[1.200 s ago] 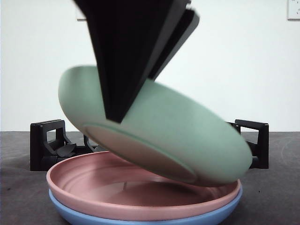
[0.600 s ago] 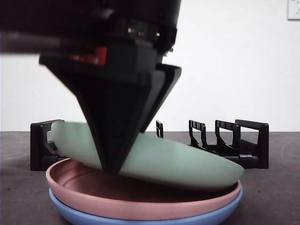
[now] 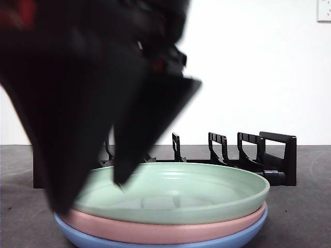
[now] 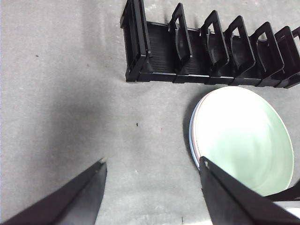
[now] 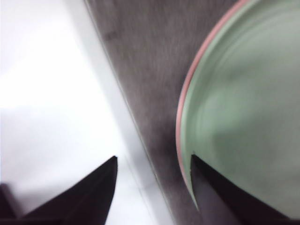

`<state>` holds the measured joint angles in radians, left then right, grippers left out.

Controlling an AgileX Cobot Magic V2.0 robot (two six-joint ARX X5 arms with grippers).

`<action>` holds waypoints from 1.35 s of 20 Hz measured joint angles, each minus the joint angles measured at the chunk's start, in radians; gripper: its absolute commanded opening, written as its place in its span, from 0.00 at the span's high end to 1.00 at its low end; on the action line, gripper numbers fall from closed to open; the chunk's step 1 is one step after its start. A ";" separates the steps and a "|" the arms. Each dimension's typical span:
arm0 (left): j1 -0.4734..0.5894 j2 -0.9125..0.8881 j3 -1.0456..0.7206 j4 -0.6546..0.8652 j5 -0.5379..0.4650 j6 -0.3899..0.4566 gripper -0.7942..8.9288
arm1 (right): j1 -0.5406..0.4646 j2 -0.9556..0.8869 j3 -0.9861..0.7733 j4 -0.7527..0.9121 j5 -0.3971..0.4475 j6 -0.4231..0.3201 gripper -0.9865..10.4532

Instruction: Place the plate

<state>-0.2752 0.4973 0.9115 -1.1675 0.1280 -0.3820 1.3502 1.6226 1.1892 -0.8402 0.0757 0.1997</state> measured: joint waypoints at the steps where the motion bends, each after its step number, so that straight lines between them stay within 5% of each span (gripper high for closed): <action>1: 0.000 0.000 0.000 0.000 0.000 0.000 0.60 | -0.001 -0.035 0.003 0.020 0.014 0.003 0.68; 4: 0.000 0.000 0.000 0.005 0.000 0.006 0.60 | -0.043 -0.187 0.014 0.039 0.117 0.008 0.68; 8: 0.000 0.012 0.000 0.101 0.000 0.024 0.60 | -0.219 -0.352 0.018 -0.021 0.215 0.009 0.68; 18: 0.000 0.040 0.000 0.120 0.000 0.052 0.60 | -0.752 -0.605 0.018 -0.053 0.208 -0.095 0.68; 20: 0.000 0.040 0.000 0.109 0.000 0.053 0.61 | -0.769 -0.605 0.018 -0.101 0.208 -0.100 0.69; 22: 0.000 0.040 0.000 0.108 0.000 0.058 0.90 | -0.768 -0.605 0.018 -0.084 0.204 -0.102 0.88; 27: 0.000 0.039 0.000 0.101 0.001 0.056 0.91 | -0.768 -0.606 0.018 -0.031 0.170 -0.114 0.89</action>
<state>-0.2749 0.5365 0.9115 -1.0660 0.1287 -0.3256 0.5819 1.0168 1.2072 -0.8711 0.2455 0.0860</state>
